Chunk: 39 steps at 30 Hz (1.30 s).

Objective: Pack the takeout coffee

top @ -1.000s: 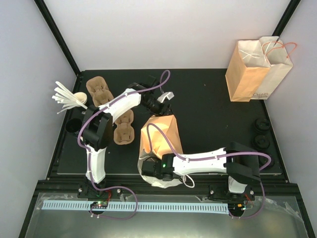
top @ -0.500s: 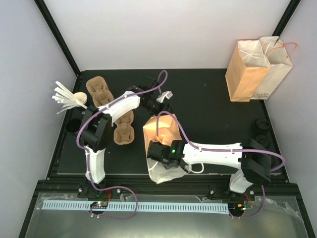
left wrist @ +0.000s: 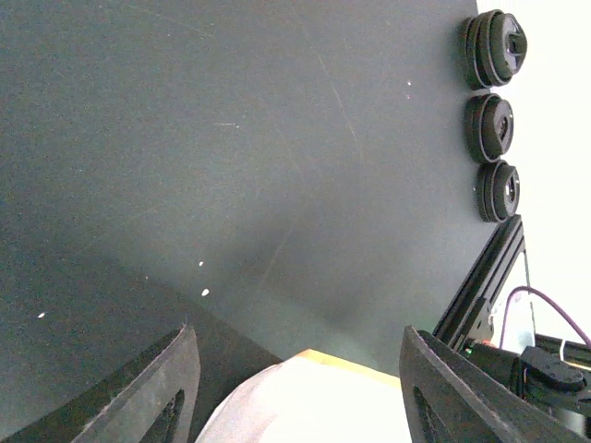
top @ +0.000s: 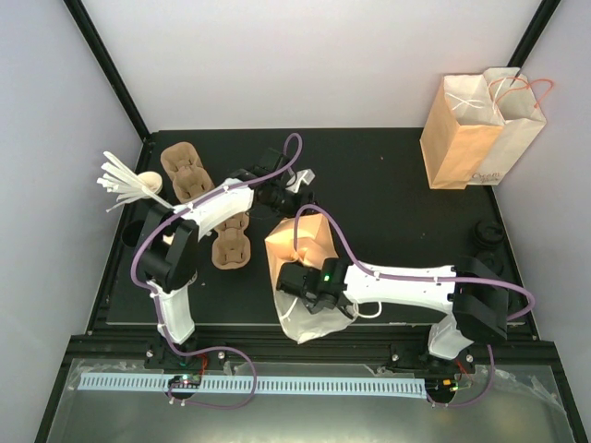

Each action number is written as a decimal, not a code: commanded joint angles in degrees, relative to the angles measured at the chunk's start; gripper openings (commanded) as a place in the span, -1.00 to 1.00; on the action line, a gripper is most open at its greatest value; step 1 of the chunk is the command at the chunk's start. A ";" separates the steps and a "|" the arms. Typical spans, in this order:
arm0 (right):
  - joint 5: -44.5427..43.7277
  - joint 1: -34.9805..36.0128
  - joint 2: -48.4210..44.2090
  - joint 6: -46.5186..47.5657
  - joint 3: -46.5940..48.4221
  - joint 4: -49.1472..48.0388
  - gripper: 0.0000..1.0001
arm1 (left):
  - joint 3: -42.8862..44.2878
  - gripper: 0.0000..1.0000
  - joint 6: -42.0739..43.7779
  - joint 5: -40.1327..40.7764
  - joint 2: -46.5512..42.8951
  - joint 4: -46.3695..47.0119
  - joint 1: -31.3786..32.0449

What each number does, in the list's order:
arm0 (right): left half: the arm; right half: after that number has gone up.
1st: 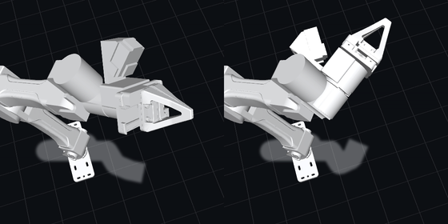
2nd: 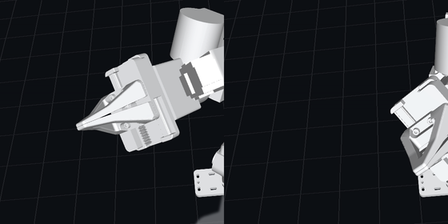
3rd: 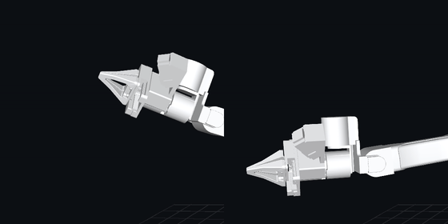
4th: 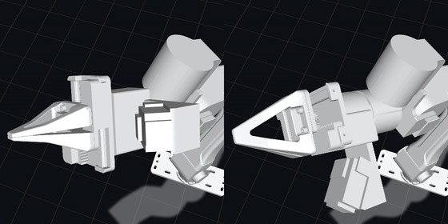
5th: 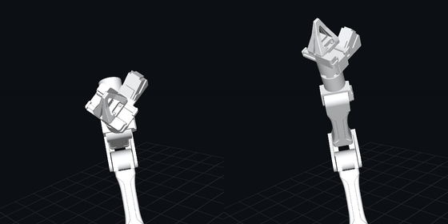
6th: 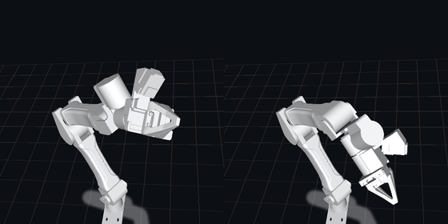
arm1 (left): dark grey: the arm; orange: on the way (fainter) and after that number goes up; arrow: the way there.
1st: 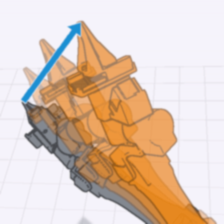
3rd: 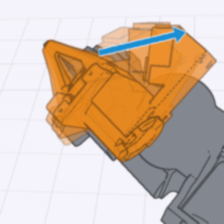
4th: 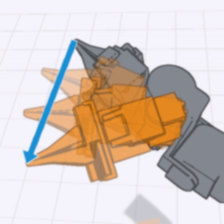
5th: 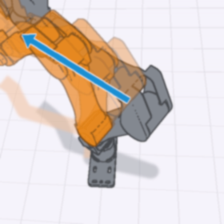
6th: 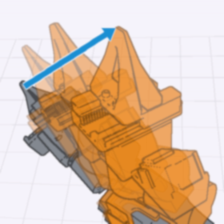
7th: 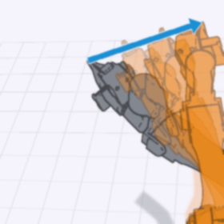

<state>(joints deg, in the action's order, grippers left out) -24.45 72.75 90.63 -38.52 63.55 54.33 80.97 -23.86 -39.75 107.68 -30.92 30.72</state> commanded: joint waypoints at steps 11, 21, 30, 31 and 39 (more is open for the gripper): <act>-1.76 -6.86 -2.24 1.67 6.93 7.62 0.34 | 2.78 0.95 -2.62 -2.98 1.04 -8.46 -1.26; 4.29 -8.66 -2.82 7.59 12.33 16.66 0.35 | 14.81 0.98 -0.07 0.98 3.99 -10.47 -10.01; 7.23 -9.94 -3.31 9.81 15.68 20.69 0.41 | 21.54 0.97 3.12 5.39 8.62 -14.09 -13.42; 7.61 -10.51 -3.25 10.25 16.29 20.93 0.45 | 20.52 0.98 2.98 5.01 7.90 -13.22 -13.41; 8.36 -13.41 -1.27 12.75 21.58 22.64 1.00 | 12.07 0.98 2.18 2.01 2.85 -10.82 -13.32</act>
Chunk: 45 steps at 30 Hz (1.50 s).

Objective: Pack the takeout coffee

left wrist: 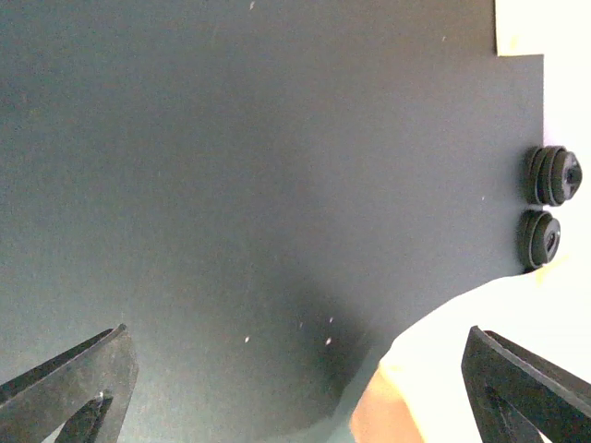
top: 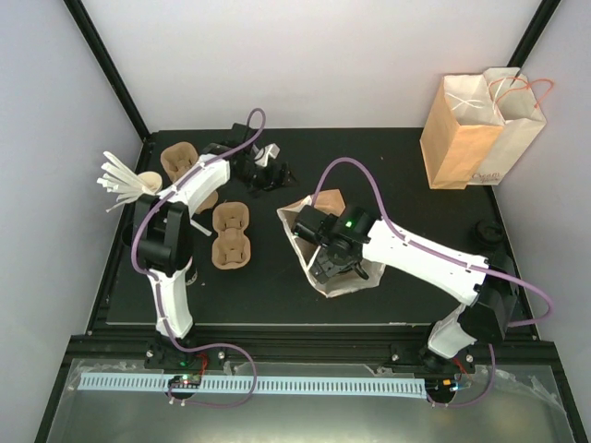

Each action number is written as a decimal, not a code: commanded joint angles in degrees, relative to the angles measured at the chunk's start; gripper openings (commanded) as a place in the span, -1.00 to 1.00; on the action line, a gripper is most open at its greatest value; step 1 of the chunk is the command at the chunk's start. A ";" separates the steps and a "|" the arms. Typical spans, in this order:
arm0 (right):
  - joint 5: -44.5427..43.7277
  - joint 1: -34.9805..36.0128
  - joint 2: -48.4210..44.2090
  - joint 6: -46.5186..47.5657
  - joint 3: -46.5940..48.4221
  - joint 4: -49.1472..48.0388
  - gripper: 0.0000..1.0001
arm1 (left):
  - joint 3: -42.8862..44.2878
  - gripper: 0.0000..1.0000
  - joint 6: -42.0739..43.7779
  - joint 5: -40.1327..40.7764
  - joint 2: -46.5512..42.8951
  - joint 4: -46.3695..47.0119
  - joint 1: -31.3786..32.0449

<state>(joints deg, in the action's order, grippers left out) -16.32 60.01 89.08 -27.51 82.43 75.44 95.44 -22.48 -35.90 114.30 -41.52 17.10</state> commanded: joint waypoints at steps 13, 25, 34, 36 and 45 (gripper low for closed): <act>4.14 -3.48 2.02 4.61 10.72 6.52 1.00 | -6.75 0.97 1.39 -0.57 -12.46 -3.92 0.30; -5.76 -6.62 -1.01 2.96 12.24 4.48 1.00 | -13.83 0.98 1.90 1.30 -25.14 -5.99 0.30; -4.79 -9.79 5.36 2.58 17.14 10.03 0.96 | -14.22 0.98 1.69 4.70 -30.03 -7.81 -0.14; 3.14 -4.91 5.37 7.08 16.09 5.83 0.89 | -14.33 0.98 1.49 5.00 -31.33 -7.55 -0.14; 4.70 -10.18 0.20 4.88 15.16 -1.86 1.00 | -14.68 0.98 1.44 7.06 -35.85 -7.27 -0.49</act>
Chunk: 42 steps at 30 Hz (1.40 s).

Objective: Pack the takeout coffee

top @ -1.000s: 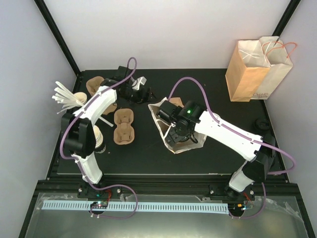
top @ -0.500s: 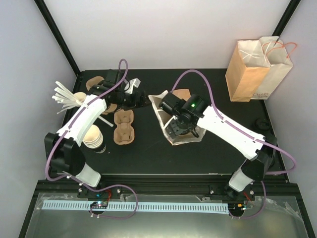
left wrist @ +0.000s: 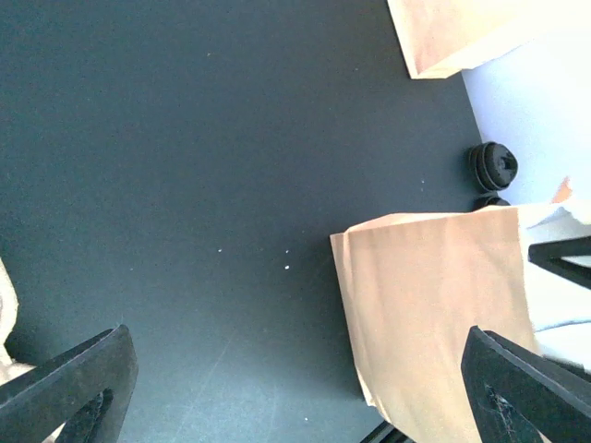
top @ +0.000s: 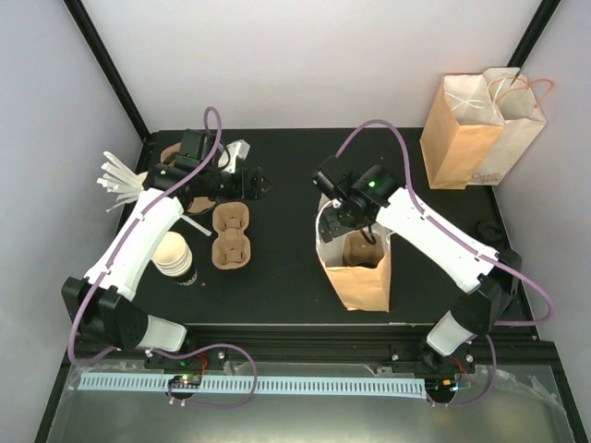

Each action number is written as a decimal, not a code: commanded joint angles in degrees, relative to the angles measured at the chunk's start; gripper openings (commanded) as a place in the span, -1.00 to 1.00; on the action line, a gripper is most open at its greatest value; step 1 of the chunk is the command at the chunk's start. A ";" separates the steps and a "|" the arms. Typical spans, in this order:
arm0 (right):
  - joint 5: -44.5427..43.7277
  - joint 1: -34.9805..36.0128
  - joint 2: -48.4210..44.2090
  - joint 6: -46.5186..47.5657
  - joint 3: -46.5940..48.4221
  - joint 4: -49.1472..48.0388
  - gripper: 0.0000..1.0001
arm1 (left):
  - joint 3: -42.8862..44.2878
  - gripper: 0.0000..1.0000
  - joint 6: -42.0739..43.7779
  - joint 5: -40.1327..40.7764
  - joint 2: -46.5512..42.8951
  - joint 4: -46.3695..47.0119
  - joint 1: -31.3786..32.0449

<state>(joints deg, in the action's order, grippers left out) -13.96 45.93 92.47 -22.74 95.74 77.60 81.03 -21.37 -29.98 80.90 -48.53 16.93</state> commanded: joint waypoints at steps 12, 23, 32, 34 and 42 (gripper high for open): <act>-4.80 1.54 -7.19 -1.56 -1.88 -0.99 1.00 | -4.70 0.75 2.88 -5.47 -10.61 13.69 12.61; -1.97 1.52 -8.54 -1.80 -5.86 -3.65 1.00 | -16.21 -0.30 3.21 4.33 -20.61 35.80 26.45; -2.65 1.56 -9.49 -1.71 -6.71 -2.24 1.00 | -6.89 -0.34 8.24 10.85 -10.66 28.31 31.88; -2.48 1.61 -9.58 -1.65 -6.86 -2.47 1.00 | -4.78 -0.49 8.80 10.46 -8.79 26.84 31.92; -2.53 1.61 -10.10 -0.98 -7.32 -2.90 1.00 | -1.28 -0.47 9.54 11.18 -4.66 22.52 31.85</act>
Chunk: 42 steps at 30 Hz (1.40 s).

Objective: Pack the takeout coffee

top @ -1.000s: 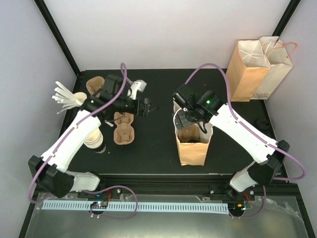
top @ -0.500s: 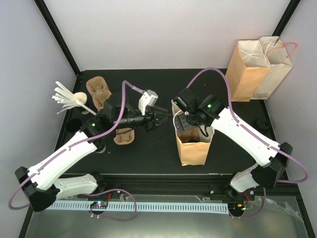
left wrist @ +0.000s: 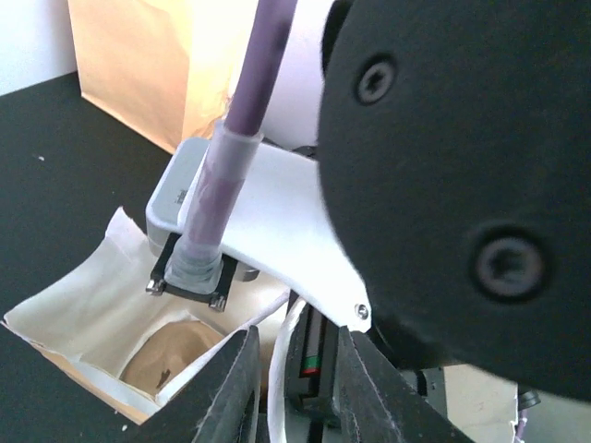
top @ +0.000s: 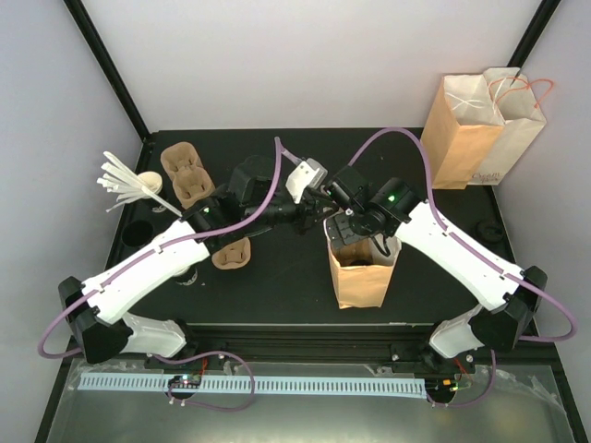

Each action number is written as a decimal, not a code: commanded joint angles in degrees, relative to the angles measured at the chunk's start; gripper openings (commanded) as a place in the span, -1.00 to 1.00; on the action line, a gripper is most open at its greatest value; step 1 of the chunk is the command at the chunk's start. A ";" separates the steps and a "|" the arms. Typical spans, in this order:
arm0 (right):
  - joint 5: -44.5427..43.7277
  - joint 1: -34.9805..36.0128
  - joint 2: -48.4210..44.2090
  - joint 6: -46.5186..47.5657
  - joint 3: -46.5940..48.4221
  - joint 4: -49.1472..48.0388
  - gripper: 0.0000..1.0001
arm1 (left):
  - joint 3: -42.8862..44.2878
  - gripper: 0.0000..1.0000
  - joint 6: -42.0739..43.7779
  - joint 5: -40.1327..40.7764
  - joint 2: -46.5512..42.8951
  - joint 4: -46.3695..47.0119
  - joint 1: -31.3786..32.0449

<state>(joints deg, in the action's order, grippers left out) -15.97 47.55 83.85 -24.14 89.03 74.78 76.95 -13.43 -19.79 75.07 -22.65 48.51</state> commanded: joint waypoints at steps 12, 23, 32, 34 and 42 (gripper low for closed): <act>-0.51 -0.08 -1.97 0.50 -0.57 -0.53 1.00 | 5.10 -0.93 2.90 -2.33 3.85 -7.08 0.27; -2.99 -0.03 -6.49 -1.02 0.63 2.22 1.00 | 2.93 -0.97 -0.52 12.09 -0.97 -9.43 -0.59; 2.86 -0.12 -11.22 -0.81 12.94 -1.27 1.00 | -1.17 -0.97 1.06 8.89 -4.42 -2.30 -0.61; 3.08 -0.12 -10.34 -1.73 18.36 -1.73 1.00 | -2.12 -0.97 1.07 8.64 -4.85 -0.96 -0.61; -5.99 -4.01 -4.47 -2.96 29.19 6.41 0.68 | -7.59 -0.97 -0.68 7.67 -9.58 5.56 -0.61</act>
<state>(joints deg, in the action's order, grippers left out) -17.26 46.54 76.36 -26.50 118.63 75.61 70.91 -12.82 -10.92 68.95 -22.92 48.07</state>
